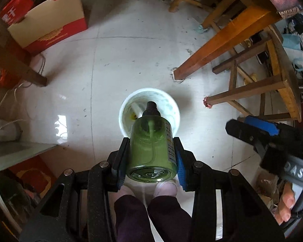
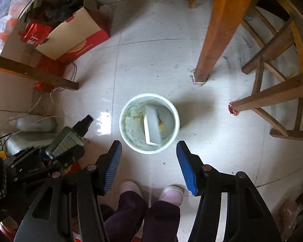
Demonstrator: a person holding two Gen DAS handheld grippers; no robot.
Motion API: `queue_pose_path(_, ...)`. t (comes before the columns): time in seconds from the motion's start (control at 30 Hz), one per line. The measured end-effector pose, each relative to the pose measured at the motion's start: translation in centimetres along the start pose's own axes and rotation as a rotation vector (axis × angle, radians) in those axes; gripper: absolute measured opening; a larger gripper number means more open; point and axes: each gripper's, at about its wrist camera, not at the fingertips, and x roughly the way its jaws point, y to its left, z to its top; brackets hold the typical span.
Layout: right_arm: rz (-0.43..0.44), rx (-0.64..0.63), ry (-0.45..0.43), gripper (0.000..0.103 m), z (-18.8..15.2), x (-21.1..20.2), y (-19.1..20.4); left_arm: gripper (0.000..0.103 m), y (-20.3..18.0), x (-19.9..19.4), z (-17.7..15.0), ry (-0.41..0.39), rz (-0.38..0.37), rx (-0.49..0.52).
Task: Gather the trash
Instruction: 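Open left tool to drop the green bottle while right tool drops the white box, then raise both open tools back up toward the table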
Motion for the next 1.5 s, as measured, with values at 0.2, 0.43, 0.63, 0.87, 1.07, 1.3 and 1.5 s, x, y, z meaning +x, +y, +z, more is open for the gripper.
queue_pose_path(0.2,-0.023,-0.001,-0.021,0.053,0.0,-2.3,-0.3,0.046,-0.9,0.4,1.4,0.059,0.008,-0.013)
queue_pose_path(0.43,0.011,0.015,-0.038,0.052,0.4,-4.7,-0.2,0.046,-2.1,-4.1,1.8,0.023,0.01,0.009)
queue_pose_path(0.63,0.022,0.009,-0.086,0.053,0.4,-10.1,1.6,0.046,-3.5,-12.4,1.9,-0.052,0.016,0.044)
queue_pose_path(0.87,0.032,-0.016,-0.172,0.052,0.1,-19.1,4.9,0.046,-4.3,-23.9,1.9,-0.166,0.016,0.046)
queue_pose_path(1.07,0.037,-0.05,-0.276,0.052,-0.4,-27.7,8.3,0.046,-4.6,-34.5,1.7,-0.298,0.0,0.048)
queue_pose_path(1.3,0.013,-0.105,-0.436,0.052,-1.2,-37.5,12.4,0.046,-4.4,-46.3,0.9,-0.473,0.005,0.079)
queue_pose_path(1.5,-0.005,-0.117,-0.588,0.052,-3.0,-44.6,15.2,0.054,-4.8,-54.3,-1.1,-0.618,0.024,0.131)
